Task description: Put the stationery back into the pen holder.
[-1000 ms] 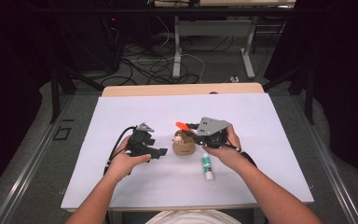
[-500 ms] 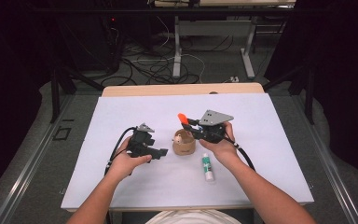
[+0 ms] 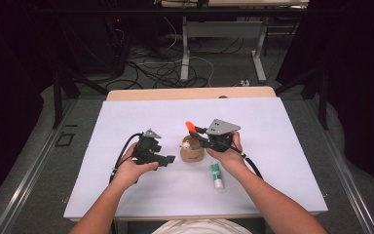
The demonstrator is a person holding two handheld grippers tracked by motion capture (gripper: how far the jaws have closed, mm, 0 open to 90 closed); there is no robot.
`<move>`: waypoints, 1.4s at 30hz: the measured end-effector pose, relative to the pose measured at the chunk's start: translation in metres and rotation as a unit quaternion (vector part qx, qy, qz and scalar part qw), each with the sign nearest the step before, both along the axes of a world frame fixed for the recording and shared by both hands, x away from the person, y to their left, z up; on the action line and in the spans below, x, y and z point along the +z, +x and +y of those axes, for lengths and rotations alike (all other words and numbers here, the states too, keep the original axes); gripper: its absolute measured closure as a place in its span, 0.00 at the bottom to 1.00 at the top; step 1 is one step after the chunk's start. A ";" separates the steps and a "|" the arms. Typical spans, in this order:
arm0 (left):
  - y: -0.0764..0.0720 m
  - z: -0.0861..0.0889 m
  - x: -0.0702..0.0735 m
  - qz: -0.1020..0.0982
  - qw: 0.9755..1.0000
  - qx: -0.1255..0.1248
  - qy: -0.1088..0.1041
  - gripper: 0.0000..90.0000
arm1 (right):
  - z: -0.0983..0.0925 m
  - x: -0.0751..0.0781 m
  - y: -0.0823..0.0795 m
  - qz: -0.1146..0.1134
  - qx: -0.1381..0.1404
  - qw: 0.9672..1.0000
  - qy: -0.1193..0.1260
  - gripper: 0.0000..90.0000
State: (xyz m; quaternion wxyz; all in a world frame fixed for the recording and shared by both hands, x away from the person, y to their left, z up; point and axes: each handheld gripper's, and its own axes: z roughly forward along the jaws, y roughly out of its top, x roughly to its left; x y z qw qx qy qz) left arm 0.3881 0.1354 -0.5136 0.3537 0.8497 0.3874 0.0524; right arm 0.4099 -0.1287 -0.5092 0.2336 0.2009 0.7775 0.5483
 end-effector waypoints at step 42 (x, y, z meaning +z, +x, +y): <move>0.000 0.001 0.000 0.002 1.000 0.007 -0.001 0.27 | -0.011 -0.002 0.000 0.109 -0.058 0.992 0.026 0.54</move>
